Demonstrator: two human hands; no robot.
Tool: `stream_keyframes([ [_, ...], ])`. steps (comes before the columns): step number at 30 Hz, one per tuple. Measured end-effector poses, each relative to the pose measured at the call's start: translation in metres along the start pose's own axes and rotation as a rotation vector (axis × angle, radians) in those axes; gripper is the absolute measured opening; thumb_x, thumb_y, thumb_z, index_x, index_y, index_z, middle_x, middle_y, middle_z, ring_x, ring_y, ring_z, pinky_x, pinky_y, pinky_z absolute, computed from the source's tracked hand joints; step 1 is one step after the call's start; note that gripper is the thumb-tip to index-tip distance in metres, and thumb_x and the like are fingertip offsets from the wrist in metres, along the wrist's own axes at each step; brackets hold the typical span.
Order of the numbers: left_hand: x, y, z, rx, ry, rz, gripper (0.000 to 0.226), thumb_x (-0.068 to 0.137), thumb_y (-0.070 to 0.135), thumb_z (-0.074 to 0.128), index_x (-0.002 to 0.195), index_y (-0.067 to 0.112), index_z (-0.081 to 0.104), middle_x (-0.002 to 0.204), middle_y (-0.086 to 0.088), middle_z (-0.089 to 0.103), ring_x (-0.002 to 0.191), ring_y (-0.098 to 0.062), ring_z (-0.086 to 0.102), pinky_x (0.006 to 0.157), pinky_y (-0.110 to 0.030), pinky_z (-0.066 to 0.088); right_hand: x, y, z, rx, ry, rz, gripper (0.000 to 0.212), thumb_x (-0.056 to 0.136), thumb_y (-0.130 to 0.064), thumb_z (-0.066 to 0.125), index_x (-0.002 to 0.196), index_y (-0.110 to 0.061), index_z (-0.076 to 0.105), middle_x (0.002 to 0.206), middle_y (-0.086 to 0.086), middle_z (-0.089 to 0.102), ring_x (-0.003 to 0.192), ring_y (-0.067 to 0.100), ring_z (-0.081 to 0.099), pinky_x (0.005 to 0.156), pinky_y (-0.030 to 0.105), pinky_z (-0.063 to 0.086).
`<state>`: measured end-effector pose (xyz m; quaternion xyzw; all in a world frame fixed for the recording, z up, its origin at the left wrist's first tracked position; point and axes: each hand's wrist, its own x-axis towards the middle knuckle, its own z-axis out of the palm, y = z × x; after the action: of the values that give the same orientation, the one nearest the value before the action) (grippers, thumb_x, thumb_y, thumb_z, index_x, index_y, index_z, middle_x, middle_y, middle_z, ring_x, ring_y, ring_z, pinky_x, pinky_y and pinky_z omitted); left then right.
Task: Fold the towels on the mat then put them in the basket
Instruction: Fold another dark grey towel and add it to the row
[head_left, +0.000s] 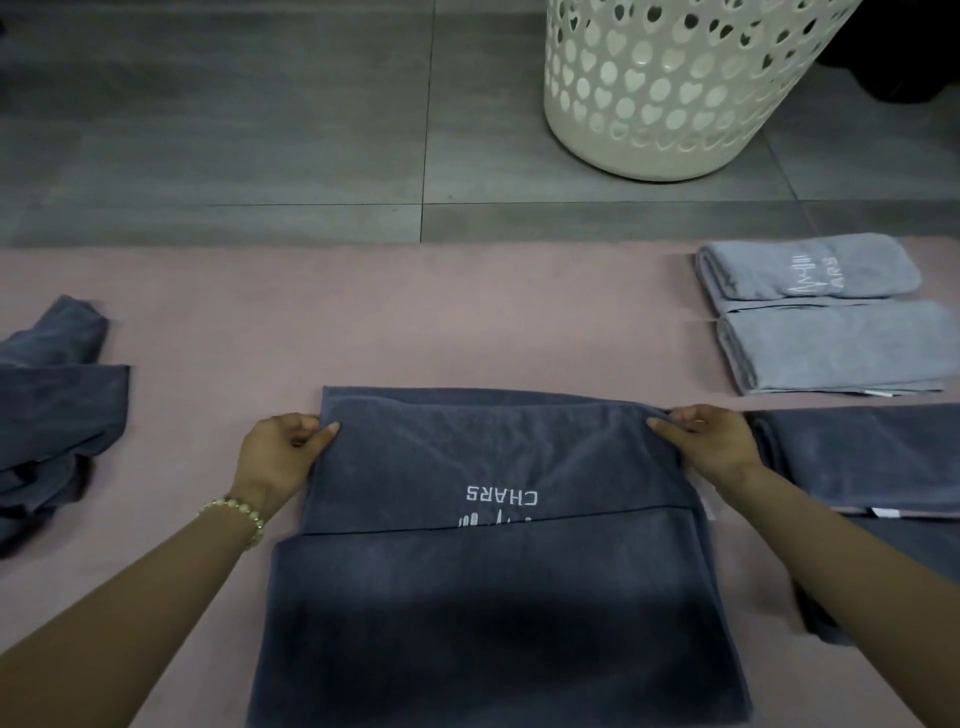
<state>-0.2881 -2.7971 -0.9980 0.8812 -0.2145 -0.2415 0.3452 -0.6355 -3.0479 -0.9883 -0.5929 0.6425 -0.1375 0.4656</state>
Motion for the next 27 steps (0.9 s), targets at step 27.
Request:
stream_keyframes([
  [27, 0.011, 0.031, 0.003, 0.270, -0.009, 0.131, 0.045, 0.076, 0.010, 0.076, 0.117, 0.009, 0.056, 0.119, -0.016, 0.055, 0.109, -0.033, 0.051, 0.099, -0.037, 0.039, 0.000, -0.001, -0.007, -0.094, 0.187, -0.108, 0.037, 0.079, -0.009, 0.074, 0.111, -0.007, 0.056, 0.104, 0.008, 0.055, 0.090, 0.018, 0.051, 0.081, 0.024, 0.044],
])
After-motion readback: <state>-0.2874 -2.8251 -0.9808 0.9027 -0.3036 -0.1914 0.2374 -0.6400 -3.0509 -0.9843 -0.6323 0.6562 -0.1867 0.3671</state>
